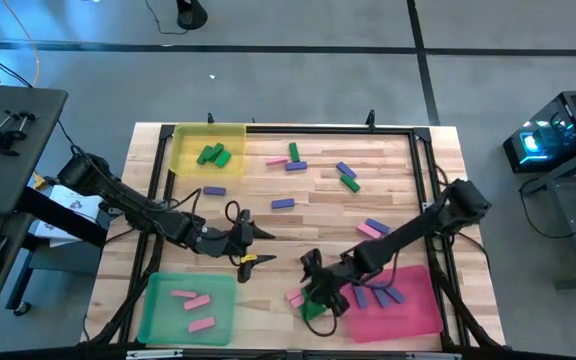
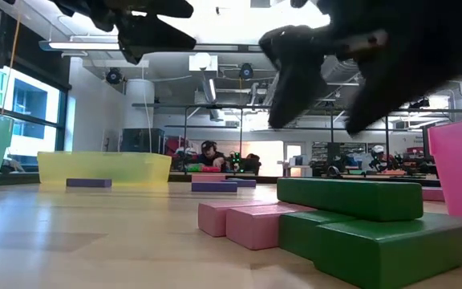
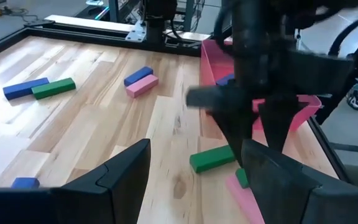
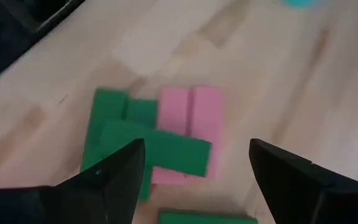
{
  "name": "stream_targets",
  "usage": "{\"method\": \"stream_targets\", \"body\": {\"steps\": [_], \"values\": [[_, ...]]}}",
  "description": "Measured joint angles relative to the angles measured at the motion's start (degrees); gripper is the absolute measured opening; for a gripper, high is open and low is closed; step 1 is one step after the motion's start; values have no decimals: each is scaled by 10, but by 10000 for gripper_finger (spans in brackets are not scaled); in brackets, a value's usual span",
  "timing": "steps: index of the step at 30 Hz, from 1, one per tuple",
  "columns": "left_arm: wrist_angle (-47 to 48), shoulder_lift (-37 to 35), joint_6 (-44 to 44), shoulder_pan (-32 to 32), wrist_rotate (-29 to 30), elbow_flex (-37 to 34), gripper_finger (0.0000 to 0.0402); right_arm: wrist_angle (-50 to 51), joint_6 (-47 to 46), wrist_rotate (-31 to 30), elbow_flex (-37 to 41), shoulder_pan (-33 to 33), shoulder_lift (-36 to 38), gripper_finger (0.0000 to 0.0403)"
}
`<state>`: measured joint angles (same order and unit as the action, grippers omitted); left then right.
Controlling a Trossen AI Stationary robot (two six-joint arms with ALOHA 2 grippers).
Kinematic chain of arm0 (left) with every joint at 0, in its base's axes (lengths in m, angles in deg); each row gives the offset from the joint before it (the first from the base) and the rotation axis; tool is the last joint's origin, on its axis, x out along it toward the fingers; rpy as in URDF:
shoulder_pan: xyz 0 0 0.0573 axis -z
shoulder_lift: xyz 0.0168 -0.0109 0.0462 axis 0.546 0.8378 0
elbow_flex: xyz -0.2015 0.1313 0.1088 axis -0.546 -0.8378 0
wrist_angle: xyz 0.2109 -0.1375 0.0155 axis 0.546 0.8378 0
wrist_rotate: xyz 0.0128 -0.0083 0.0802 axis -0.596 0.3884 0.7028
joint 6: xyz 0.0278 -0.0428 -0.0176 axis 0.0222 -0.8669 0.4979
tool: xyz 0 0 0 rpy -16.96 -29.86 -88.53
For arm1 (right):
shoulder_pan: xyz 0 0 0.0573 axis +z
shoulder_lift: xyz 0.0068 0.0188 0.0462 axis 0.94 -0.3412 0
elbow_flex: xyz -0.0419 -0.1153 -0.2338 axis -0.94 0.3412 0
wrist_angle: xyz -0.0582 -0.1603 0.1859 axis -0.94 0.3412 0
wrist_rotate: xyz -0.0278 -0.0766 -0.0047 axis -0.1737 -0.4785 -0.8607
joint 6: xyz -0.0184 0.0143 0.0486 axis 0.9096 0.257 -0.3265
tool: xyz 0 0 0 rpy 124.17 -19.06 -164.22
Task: Sort blocks
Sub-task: Put the green block into the yellow bin
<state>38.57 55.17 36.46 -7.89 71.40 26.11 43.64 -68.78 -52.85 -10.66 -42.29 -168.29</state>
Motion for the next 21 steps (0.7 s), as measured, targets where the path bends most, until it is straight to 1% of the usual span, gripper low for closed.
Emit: {"method": "stream_targets", "body": {"steps": [5, 9, 14, 19, 21], "values": [[5, 0, 0, 1, 1, 0, 239, -6, 144, 63, 0, 0, -19, 274], [5, 0, 0, 0, 1, 0, 239, -5, 202, 105, 0, -5, -32, 272], [5, 0, 10, 0, 1, 0, 239, -21, 248, 139, 0, -23, -52, 266], [5, 0, 10, -1, 2, 0, 239, -51, 244, 180, 0, -46, -65, 265], [5, 0, 10, -1, 2, 0, 239, -56, 244, 186, -1, -54, -70, 264]]}}
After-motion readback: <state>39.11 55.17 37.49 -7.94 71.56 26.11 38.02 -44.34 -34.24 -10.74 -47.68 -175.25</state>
